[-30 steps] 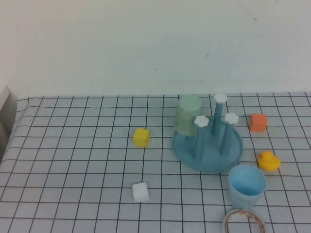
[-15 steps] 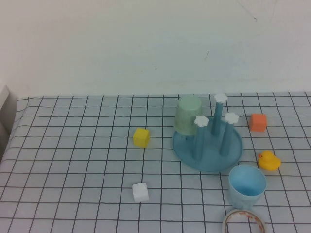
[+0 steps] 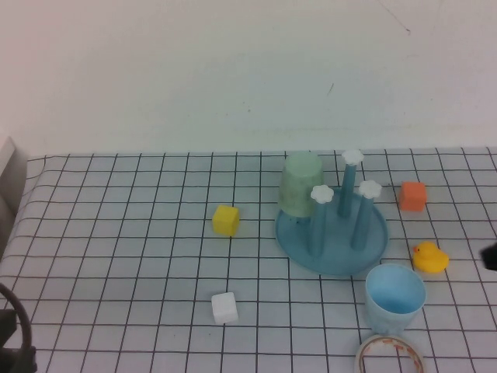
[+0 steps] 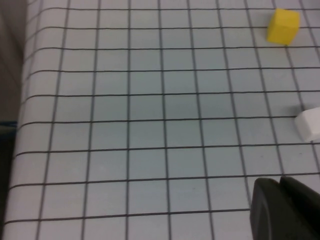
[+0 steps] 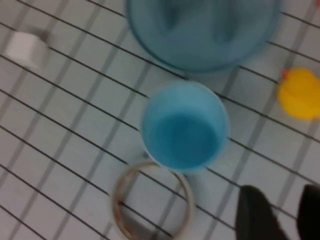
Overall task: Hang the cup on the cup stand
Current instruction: Pick up the cup from the table
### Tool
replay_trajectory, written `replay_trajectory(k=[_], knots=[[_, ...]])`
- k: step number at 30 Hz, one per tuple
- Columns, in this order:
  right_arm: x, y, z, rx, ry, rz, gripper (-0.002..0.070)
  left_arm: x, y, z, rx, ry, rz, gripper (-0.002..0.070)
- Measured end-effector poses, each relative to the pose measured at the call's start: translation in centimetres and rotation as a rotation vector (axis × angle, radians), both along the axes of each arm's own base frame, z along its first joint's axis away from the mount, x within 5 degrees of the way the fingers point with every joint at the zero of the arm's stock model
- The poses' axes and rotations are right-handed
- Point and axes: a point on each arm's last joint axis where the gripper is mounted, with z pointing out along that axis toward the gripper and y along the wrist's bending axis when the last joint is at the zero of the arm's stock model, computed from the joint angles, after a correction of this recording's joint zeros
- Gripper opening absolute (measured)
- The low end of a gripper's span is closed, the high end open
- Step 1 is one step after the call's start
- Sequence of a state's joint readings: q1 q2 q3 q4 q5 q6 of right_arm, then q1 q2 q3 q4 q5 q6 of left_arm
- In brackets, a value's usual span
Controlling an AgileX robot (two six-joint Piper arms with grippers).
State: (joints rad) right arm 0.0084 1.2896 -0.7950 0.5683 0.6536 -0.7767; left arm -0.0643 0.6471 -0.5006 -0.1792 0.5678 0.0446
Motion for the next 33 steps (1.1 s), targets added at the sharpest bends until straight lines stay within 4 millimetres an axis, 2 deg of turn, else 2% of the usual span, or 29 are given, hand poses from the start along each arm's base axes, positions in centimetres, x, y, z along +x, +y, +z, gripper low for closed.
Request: replay_trajectory(k=[6, 9, 12, 17, 23, 28, 33], knots=[[3.9, 2.2, -2.0, 0.096, 0.002, 0.140, 0.0465, 0.5, -0.6, -0.1, -0.021, 0.000, -0.067, -0.0002], [5.2, 3.7, -3.7, 0.069, 0.002, 0.223, 0.0531, 0.5, -1.0, -0.1, -0.025, -0.005, -0.111, -0.0002], [6.4, 4.7, -5.7, 0.013, 0.007, 0.261, 0.0552, 0.5, -1.2, 0.0, -0.024, -0.018, -0.150, -0.0002], [7.9, 4.7, -8.1, -0.072, 0.002, 0.258, 0.0557, 0.5, -1.5, 0.1, -0.037, -0.032, -0.186, -0.0002], [8.5, 4.5, -10.0, -0.106, 0.024, 0.254, 0.0543, 0.5, -1.6, 0.1, -0.034, -0.035, -0.200, -0.0002], [8.7, 4.5, -11.8, -0.134, 0.050, 0.292, 0.0450, 0.4, -1.8, 0.2, -0.059, -0.036, -0.207, -0.0001], [8.7, 4.5, -12.8, -0.143, 0.071, 0.308, 0.0307, 0.5, -2.0, 0.4, -0.106, -0.053, -0.193, -0.0002]])
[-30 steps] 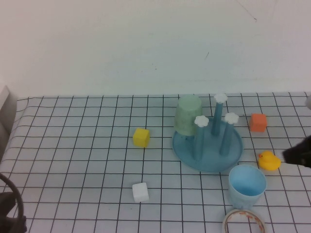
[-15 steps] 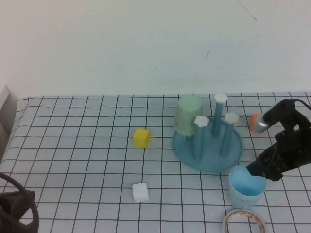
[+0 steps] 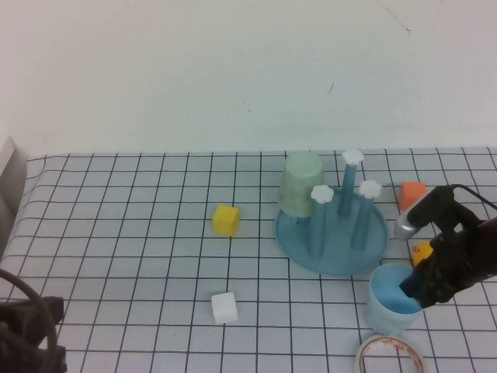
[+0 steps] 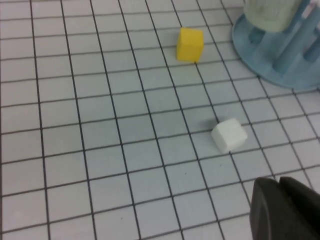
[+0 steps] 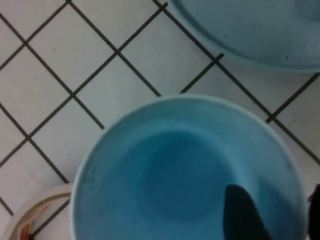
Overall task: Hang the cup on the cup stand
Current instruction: Pick up the cup from the table, then adjust the cup with two arms
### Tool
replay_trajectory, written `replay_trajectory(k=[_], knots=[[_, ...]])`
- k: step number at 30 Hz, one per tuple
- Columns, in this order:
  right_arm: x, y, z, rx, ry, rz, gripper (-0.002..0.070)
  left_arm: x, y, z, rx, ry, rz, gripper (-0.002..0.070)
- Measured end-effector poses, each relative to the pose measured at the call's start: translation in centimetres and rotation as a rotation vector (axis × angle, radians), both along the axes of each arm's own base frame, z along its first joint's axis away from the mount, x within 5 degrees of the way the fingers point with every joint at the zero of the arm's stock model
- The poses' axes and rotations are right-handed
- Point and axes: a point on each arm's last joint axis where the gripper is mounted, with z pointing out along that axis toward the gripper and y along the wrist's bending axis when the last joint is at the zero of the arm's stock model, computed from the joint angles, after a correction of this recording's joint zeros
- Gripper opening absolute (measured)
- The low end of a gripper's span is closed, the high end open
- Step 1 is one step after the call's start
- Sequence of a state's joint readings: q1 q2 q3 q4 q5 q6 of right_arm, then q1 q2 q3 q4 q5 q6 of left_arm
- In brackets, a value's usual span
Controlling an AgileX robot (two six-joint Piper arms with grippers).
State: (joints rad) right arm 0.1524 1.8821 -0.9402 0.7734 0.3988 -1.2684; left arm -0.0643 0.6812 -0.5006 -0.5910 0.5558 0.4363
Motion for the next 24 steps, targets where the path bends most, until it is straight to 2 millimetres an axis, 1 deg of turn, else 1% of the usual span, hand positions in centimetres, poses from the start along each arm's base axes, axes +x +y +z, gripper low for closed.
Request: replay_trajectory(k=[6, 8, 11, 13, 16, 20, 22, 24], knots=[[0.0, 0.0, 0.0, -0.001, -0.001, 0.004, 0.0071, 0.4, -0.1, 0.7, -0.102, -0.049, 0.051, -0.0001], [0.0, 0.0, 0.0, 0.000, -0.004, 0.002, 0.0033, 0.5, -0.2, 1.0, -0.163, -0.058, 0.070, -0.0001], [0.3, 0.1, 0.3, 0.001, -0.016, 0.018, 0.0022, 0.6, -0.6, 1.4, -0.282, -0.054, 0.089, -0.0001], [0.5, 0.3, 1.1, 0.015, -0.028, 0.037, 0.0021, 0.5, -0.9, 2.0, -0.348, -0.058, 0.069, -0.0001], [0.7, 0.7, 3.8, 0.053, -0.070, 0.073, 0.0020, 0.3, -1.7, 3.4, -0.451, -0.089, 0.003, -0.0001], [0.3, 1.0, 9.1, 0.099, -0.189, 0.109, 0.0020, 0.0, -2.6, 5.0, -0.581, -0.170, -0.113, -0.0001], [-0.4, 1.1, 11.8, 0.125, -0.266, 0.112, 0.0020, -0.3, -2.9, 5.6, -0.604, -0.229, -0.182, -0.0001], [-1.4, 1.2, 15.0, 0.167, -0.375, 0.123, 0.0020, -0.6, -3.2, 6.0, -0.614, -0.268, -0.243, 0.0004]])
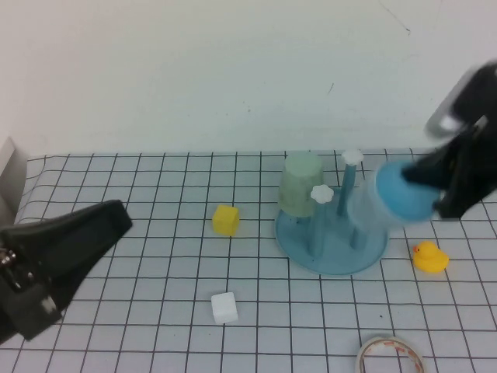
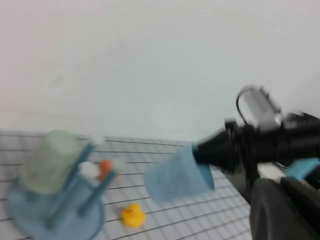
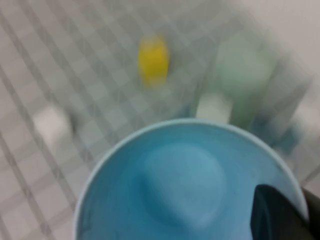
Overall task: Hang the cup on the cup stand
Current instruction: Adjust the cup with two arms
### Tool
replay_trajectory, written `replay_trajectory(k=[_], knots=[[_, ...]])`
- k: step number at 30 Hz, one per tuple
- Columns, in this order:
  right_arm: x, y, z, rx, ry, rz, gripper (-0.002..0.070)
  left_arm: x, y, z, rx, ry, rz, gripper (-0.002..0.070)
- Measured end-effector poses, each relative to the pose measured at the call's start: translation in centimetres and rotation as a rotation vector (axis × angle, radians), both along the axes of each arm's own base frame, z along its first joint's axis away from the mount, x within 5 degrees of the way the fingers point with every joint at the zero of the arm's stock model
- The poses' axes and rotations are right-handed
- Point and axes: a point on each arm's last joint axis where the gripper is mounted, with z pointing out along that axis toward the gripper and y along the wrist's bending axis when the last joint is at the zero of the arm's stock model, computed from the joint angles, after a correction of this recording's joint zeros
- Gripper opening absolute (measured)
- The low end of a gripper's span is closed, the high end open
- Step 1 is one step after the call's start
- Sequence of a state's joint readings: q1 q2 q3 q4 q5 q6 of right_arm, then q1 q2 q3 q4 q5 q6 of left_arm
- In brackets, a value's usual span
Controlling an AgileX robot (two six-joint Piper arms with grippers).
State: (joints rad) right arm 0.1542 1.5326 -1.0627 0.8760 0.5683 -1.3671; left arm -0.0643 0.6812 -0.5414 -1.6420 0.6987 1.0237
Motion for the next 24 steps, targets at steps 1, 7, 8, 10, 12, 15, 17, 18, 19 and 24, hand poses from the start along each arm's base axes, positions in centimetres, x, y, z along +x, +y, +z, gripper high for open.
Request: replay_trajectory(k=[1, 7, 8, 10, 12, 15, 17, 18, 19, 24], knots=[[-0.6, 0.1, 1.6, 0.033, -0.060, 0.007, 0.0020, -0.1, -0.1, 0.2, -0.002, -0.016, -0.020, 0.0017], [-4.7, 0.5, 10.9, 0.346, -0.474, 0.043, 0.0020, -0.4, -0.3, 0.9, -0.148, 0.099, -0.059, 0.0328], [-5.9, 0.6, 13.0, 0.352, -0.615, 0.108, 0.0020, -0.4, -0.3, 0.9, -0.222, 0.181, -0.062, 0.0512], [-7.0, 0.8, 14.1, 0.366, -0.690, 0.171, 0.0020, -0.4, -0.3, 0.9, -0.278, 0.240, -0.065, 0.0610], [-7.6, 1.1, 14.5, 0.380, -0.719, 0.233, 0.0020, -0.4, -0.3, 0.9, -0.314, 0.279, -0.066, 0.0658], [-8.3, 1.7, 14.6, 0.405, -0.727, 0.322, 0.0020, -0.4, -0.3, 0.9, -0.365, 0.335, -0.068, 0.0683], [-8.7, 2.2, 14.6, 0.421, -0.725, 0.365, 0.0020, -0.4, -0.3, 0.9, -0.397, 0.371, -0.071, 0.0688], [-9.0, 2.7, 14.6, 0.429, -0.723, 0.390, 0.0020, -0.4, -0.4, 0.9, -0.410, 0.386, -0.076, 0.0689], [-9.2, 3.1, 14.6, 0.434, -0.719, 0.408, 0.0020, -0.5, -0.4, 0.9, -0.420, 0.398, -0.080, 0.0690], [-11.2, 7.1, 14.4, 0.440, -0.728, 0.530, 0.0020, -1.0, -0.8, 1.0, -0.426, 0.426, -0.150, 0.0692]])
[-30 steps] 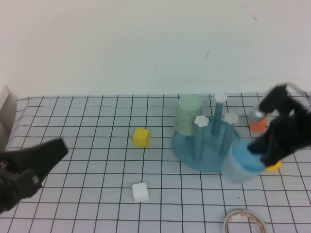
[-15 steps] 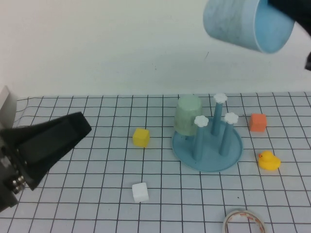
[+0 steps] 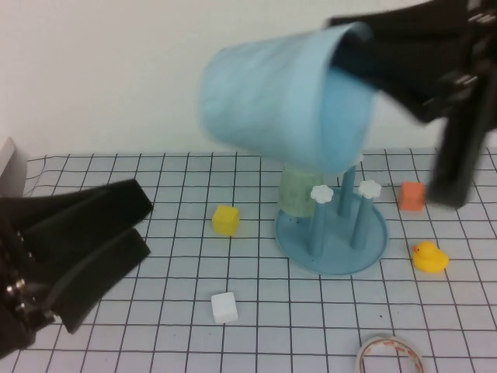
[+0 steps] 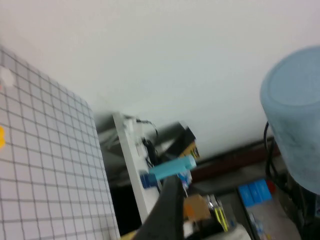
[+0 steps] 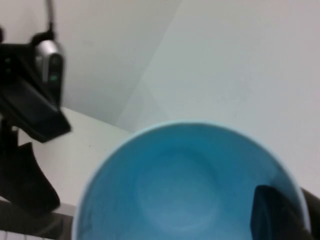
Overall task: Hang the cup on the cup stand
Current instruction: Adjust the cup with two arms
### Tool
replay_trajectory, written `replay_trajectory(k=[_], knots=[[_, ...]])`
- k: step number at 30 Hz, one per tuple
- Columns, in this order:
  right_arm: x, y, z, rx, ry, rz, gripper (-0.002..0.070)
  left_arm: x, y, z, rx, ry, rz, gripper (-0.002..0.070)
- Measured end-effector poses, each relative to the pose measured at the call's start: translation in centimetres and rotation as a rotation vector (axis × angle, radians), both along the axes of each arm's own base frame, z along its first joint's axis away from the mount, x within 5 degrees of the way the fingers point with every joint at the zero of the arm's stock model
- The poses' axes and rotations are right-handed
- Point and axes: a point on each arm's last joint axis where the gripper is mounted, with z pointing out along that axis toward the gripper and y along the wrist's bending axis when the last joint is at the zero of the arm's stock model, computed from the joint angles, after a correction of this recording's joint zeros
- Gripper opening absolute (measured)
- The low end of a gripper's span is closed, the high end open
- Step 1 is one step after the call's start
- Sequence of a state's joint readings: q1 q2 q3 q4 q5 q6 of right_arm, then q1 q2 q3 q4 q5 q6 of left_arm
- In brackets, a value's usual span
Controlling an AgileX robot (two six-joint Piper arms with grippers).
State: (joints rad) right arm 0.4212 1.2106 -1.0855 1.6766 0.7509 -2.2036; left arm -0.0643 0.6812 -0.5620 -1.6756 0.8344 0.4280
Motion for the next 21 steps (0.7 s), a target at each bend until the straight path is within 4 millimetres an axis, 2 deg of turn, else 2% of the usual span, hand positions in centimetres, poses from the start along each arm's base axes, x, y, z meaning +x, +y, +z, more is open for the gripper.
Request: replay_trajectory(k=[6, 12, 16, 21], knots=[[-2.0, 4.7, -0.7, -0.110, -0.124, -0.099, 0.0020, -0.3, -0.2, 0.0, -0.010, 0.007, -0.046, 0.0692], [-3.9, 9.3, -3.3, -0.274, -0.257, -0.073, 0.0020, 0.0, 0.0, 0.1, -0.044, 0.055, -0.006, 0.0692], [-3.8, 10.3, -4.2, -0.344, -0.294, -0.116, 0.0020, 0.3, 0.2, -0.2, -0.027, 0.075, 0.034, 0.0692], [-3.8, 10.7, -4.7, -0.350, -0.290, -0.094, 0.0022, 0.7, 0.6, -0.4, -0.017, 0.079, 0.096, 0.0692]])
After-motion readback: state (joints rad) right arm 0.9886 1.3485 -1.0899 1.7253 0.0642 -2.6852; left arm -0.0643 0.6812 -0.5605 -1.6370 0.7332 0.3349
